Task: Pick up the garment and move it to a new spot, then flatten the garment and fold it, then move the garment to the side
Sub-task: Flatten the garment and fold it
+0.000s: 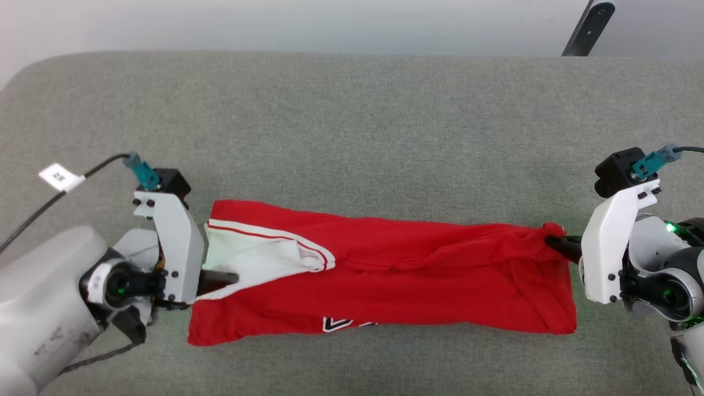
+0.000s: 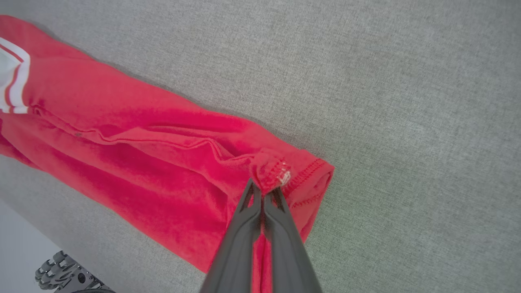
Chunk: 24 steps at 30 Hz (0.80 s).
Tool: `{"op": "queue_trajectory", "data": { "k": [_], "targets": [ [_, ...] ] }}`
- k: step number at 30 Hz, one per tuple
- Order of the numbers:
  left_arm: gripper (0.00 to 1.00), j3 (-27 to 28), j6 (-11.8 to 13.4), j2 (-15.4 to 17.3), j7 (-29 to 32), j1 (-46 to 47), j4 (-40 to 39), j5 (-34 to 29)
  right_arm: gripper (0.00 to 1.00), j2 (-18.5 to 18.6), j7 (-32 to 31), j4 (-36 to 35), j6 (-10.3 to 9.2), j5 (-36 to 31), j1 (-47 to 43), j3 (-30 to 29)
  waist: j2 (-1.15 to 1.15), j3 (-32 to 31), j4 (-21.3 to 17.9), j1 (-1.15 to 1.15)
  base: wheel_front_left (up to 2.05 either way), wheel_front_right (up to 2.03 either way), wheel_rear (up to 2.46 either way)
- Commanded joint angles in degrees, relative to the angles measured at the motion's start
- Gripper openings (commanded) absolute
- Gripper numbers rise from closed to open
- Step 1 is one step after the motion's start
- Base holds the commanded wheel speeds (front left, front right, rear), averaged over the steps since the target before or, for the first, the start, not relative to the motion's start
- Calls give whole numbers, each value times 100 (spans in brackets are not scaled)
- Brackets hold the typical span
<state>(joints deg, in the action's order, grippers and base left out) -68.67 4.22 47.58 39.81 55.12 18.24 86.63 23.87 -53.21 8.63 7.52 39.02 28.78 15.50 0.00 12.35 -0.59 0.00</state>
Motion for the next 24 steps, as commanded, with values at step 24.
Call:
{"op": "queue_trajectory", "data": {
  "k": [24],
  "targets": [
    [100, -62, 432, -211, 317, 205, 49, -103, 0, -658, -792, 825, -7, -425, 347, -245, 0, 202, 46, 0, 0, 0, 0]
  ]
}}
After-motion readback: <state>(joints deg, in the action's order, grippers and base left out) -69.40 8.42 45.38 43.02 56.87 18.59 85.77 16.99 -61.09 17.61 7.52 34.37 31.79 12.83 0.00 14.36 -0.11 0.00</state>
